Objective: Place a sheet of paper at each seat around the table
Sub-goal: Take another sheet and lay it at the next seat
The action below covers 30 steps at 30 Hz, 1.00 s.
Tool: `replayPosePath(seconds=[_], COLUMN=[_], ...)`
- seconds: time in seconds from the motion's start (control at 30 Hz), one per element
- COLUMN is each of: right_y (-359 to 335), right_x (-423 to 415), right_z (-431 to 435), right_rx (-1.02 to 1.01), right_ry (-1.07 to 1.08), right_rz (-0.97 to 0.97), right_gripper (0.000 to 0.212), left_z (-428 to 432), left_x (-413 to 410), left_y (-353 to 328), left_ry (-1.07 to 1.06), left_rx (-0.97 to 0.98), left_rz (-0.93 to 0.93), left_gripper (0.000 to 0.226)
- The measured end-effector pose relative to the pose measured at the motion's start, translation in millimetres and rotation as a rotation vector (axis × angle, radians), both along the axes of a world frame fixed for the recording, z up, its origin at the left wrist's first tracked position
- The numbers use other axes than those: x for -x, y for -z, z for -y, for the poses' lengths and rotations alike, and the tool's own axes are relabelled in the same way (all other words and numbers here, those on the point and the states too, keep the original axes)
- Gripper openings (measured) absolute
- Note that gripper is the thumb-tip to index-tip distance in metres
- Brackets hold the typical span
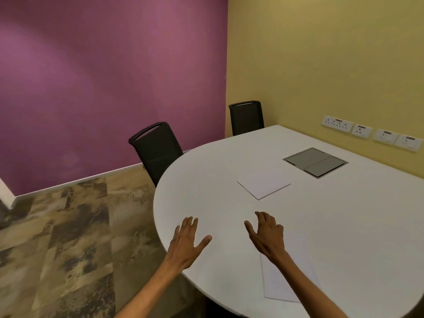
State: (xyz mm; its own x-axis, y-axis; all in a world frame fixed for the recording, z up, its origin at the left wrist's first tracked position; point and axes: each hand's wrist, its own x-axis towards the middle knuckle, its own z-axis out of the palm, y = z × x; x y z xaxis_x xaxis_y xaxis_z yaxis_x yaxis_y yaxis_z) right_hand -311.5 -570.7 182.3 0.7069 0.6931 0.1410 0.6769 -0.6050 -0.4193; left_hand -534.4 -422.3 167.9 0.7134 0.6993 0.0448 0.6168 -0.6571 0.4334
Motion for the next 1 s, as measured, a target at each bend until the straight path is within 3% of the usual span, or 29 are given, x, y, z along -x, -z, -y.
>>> replayPosePath(seconds=[0.23,0.47,0.7,1.0], right_y=[19,27,49,66], right_x=[79,99,71,-21], right_z=[-73,-145,-213,-293], right_rx=[0.052,0.059,0.09,0.04], right_ry=[0.045,0.066,0.157,0.376], right_rz=[-0.059,-0.078,-0.135,-0.234], right_gripper=[0.064,0.063,0.061,0.055], left_z=[-87,-155,-226,-335], left_x=[76,84,41,-74], left_y=[4,12,32,39], left_ry=[0.027,0.026,0.102,0.191], left_rx=[-0.024,0.01,0.033,0.104], left_rz=[-0.002,0.006,-0.024,-0.058], left_gripper=[0.094,0.094,0.091,0.088])
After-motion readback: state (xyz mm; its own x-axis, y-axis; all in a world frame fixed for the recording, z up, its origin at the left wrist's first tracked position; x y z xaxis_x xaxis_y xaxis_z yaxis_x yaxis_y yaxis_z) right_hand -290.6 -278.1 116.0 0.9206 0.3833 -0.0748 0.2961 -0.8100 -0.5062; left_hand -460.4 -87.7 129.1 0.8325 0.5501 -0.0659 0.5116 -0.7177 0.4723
